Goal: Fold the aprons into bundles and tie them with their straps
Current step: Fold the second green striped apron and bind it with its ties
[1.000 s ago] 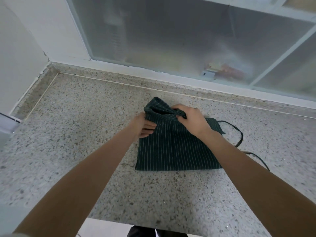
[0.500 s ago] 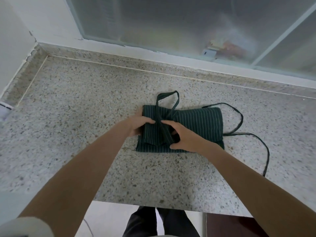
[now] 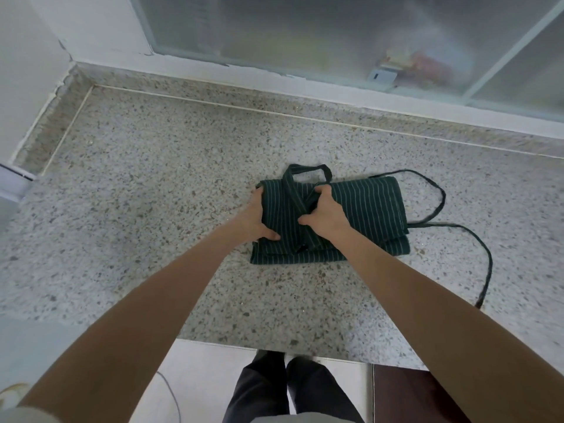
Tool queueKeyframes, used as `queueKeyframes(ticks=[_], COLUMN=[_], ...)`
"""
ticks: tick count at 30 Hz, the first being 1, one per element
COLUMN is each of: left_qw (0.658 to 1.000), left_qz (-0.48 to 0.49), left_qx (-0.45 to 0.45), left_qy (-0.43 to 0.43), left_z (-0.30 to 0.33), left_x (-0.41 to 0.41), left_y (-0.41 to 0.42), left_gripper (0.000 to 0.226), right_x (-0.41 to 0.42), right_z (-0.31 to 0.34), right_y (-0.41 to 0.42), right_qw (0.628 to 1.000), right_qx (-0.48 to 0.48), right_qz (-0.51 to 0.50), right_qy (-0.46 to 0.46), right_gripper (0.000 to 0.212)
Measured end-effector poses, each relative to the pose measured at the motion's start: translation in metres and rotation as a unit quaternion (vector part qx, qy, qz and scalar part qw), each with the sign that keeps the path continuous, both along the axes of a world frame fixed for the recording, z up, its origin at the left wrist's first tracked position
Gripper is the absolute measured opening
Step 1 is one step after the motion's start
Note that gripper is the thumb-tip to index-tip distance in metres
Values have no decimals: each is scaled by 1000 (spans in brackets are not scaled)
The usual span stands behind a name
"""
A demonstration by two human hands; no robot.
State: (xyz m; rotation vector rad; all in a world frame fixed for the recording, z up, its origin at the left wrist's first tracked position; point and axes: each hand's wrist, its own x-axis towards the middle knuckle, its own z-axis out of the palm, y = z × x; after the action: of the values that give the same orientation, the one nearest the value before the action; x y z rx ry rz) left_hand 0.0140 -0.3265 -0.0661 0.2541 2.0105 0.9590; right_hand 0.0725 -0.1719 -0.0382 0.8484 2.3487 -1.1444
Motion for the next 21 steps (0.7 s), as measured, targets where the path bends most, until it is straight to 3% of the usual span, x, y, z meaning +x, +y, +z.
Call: queueKeyframes(ticks=[4,8,13,17,21], left_qw=[1000,998,994,991,994], left_qz=[8,42,58,59,63], left_qx=[-1,2,-36,-53,-50], left_qy=[26,54,87,104,72], left_z=[-1,0,3,1,2], left_x=[5,19,39,46,48], left_y=[-4,-5,6,9,10], left_gripper=[123,122,109,105,110], right_x=[19,54,102,126,138], right_z=[9,20,23,17,9], right_y=[4,14,11,12,23], right_qw=[985,985,996,990,958], right_qx=[-121,-59,17,32,196], right_qz=[-92,-136,-89,-52,70], right_qy=[77,88,4,-125,-198], right_gripper=[71,79,99,91,75])
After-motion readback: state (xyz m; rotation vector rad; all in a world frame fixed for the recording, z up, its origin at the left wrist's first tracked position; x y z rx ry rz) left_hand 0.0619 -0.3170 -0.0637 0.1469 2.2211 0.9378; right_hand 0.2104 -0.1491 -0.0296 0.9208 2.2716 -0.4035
